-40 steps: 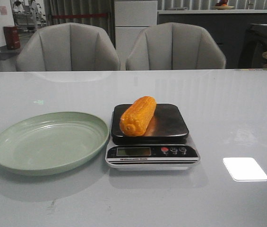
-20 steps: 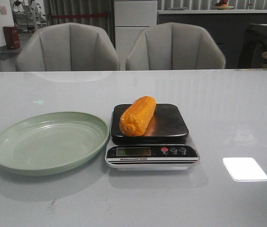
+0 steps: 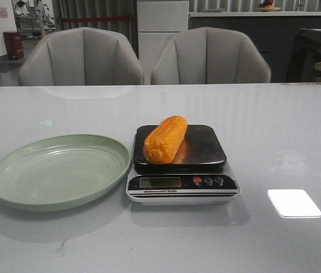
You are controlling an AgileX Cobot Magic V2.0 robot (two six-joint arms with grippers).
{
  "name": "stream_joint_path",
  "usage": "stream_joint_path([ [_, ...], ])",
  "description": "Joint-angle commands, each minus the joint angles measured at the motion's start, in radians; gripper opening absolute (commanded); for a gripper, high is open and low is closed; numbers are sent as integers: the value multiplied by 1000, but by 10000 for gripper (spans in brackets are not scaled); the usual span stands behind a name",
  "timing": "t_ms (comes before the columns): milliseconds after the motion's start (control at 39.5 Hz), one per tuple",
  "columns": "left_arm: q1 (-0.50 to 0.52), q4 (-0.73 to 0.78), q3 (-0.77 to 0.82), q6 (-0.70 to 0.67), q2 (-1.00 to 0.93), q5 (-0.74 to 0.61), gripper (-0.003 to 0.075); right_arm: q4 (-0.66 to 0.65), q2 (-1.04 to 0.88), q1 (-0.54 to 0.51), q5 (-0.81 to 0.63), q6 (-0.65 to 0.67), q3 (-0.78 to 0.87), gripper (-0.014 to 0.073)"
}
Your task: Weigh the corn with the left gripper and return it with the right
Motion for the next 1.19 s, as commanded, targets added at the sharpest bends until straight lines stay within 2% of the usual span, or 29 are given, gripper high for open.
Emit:
stream_joint_path([
  [0, 0, 4, -21, -2, -16, -70, 113, 23, 115, 64, -38, 15, -122, 592],
  [152, 0, 4, -21, -2, -16, -70, 113, 13, 341, 137, 23, 102, -319, 592],
  [253, 0, 4, -21, -2, -18, -70, 113, -41, 487, 164, 81, 191, -455, 592],
  [506, 0, 4, -21, -2, -18, -70, 113, -382, 775, 243, 302, 645, -737, 592],
  [607, 0, 4, -21, -2, -18, -70, 113, -411, 866, 252, 380, 743, -825, 592],
  [810, 0, 4, -21, -2, -18, -70, 113, -375, 982, 252, 442, 833, -921, 592],
  [1088, 0, 4, -21, -2, -18, -70, 113, -334, 1065, 252, 446, 884, -932, 591],
  [1164, 0, 4, -21, -2, -18, -70, 113, -318, 1083, 251, 450, 884, -932, 530],
])
